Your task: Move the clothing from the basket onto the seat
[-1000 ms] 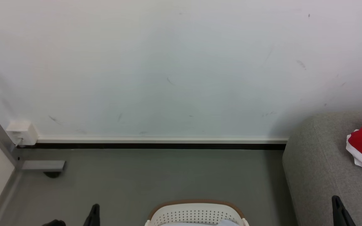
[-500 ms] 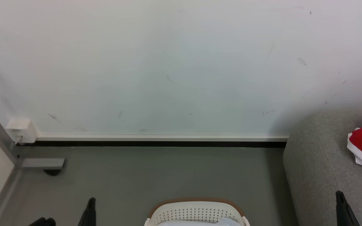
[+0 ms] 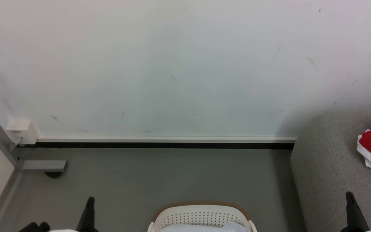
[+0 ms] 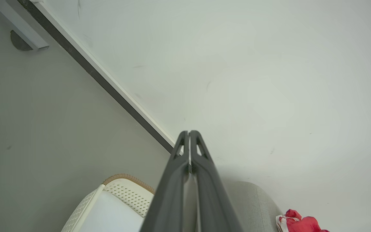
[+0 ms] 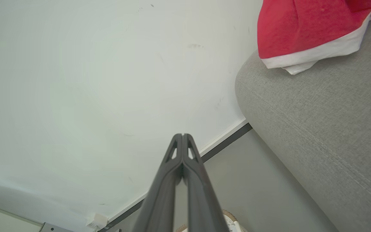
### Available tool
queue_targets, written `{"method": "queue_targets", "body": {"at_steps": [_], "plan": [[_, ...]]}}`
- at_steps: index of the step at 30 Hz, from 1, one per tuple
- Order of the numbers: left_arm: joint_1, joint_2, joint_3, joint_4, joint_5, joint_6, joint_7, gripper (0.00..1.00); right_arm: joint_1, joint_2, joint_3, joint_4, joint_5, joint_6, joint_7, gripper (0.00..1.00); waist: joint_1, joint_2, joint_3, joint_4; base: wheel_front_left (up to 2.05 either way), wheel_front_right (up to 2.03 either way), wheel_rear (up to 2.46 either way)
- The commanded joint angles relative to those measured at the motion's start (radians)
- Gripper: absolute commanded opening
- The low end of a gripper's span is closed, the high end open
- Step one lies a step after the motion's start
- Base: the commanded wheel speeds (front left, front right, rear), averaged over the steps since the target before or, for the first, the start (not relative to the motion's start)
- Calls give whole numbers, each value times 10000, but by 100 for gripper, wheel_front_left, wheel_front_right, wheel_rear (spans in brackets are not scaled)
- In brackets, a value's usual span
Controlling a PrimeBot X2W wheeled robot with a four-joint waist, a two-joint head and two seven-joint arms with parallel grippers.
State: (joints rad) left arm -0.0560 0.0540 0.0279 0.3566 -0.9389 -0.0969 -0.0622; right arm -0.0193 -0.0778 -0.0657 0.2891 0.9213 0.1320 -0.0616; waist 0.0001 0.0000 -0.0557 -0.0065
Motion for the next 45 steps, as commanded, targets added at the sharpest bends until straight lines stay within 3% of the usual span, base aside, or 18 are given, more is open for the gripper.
{"method": "queue_targets", "body": {"at_steps": [1, 45], "plan": [[-246, 42, 85, -179, -365, -66, 99, 0, -292, -33, -57, -168, 366, -10, 82, 0, 0, 0, 13, 2, 0, 0, 0], [-476, 0, 611, -813, -4547, -271, 1212, 0, -725, 170, -351, -364, 4653, -18, 1203, 0, -1, 0, 344, 38, 0, 0, 0]]}}
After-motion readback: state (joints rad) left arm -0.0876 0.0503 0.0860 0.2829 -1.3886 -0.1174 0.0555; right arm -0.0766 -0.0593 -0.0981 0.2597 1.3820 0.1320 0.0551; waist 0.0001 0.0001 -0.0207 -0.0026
